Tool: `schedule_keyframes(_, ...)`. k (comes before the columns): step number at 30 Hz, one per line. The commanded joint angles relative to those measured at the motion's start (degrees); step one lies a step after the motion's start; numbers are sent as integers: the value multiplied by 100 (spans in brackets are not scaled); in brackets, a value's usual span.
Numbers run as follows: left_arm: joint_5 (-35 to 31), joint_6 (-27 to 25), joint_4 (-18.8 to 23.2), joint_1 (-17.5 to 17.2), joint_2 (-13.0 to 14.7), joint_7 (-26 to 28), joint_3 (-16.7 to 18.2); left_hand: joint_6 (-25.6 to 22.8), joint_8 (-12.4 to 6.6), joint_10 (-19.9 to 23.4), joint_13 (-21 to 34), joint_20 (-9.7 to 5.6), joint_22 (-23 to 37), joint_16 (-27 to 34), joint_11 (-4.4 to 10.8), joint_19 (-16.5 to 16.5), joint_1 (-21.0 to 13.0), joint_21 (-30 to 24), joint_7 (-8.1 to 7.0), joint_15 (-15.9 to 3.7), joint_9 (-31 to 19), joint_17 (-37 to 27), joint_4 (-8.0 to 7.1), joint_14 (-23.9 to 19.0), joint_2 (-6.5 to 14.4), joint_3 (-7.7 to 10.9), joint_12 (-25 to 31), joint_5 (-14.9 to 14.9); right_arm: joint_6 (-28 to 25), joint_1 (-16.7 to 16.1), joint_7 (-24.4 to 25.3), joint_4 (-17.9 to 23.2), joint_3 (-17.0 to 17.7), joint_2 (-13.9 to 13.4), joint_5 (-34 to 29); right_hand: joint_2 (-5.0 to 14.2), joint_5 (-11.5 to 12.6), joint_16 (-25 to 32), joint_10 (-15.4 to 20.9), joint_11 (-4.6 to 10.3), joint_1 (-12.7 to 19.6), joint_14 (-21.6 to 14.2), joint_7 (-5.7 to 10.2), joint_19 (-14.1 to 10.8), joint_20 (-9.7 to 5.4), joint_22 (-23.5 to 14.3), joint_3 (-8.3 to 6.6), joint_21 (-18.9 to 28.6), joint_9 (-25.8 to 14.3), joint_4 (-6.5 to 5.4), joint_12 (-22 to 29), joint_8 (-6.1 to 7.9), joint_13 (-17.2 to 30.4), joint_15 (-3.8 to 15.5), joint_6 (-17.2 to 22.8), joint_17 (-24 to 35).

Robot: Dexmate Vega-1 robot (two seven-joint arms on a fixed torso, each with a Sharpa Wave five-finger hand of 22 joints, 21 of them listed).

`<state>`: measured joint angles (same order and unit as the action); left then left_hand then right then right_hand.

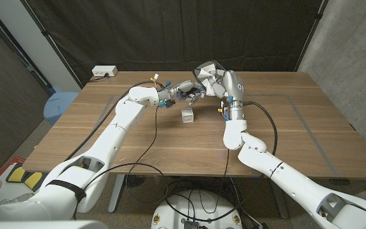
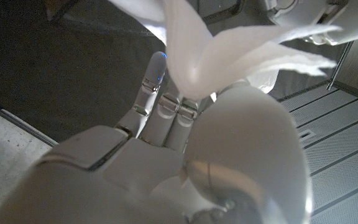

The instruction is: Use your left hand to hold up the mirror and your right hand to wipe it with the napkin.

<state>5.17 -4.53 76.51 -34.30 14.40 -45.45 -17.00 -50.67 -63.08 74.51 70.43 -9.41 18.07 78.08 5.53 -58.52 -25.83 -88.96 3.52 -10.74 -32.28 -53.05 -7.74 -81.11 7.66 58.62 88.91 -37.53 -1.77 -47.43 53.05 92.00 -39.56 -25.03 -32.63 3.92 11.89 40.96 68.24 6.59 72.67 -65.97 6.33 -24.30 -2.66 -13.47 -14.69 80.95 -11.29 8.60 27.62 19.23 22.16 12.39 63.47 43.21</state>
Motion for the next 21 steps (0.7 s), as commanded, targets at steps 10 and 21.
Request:
schedule_keyframes(10, -112, -50, 55, 25, 2, -115, 22, -190, -71, -8, 19, -284, 16, 7, 40, -12, -9, -29, 215, -44, 30, -34, 720, -6, 71, 1166, 34, -1152, -647, 478, -190, -554, -531, 143, -699, -123, -8, 32, 126, 57, -5, -11, 97, 215, -882, -37, 71, 179, -1, -8, -104, -6, -50, 101, 183, 132)
schedule_keyframes(21, -59, -136, 293, -111, 64, -182, 37, -166, -104, -11, 19, -283, 10, 3, 38, -11, -7, -28, 231, -42, 59, -44, 718, -9, 70, 1164, 35, -1141, -920, 578, -182, -680, -631, 98, -891, -150, 4, 26, 160, 63, -17, 11, 126, 292, -878, -27, 94, 243, 13, -16, -154, -48, -83, 102, 228, 195)
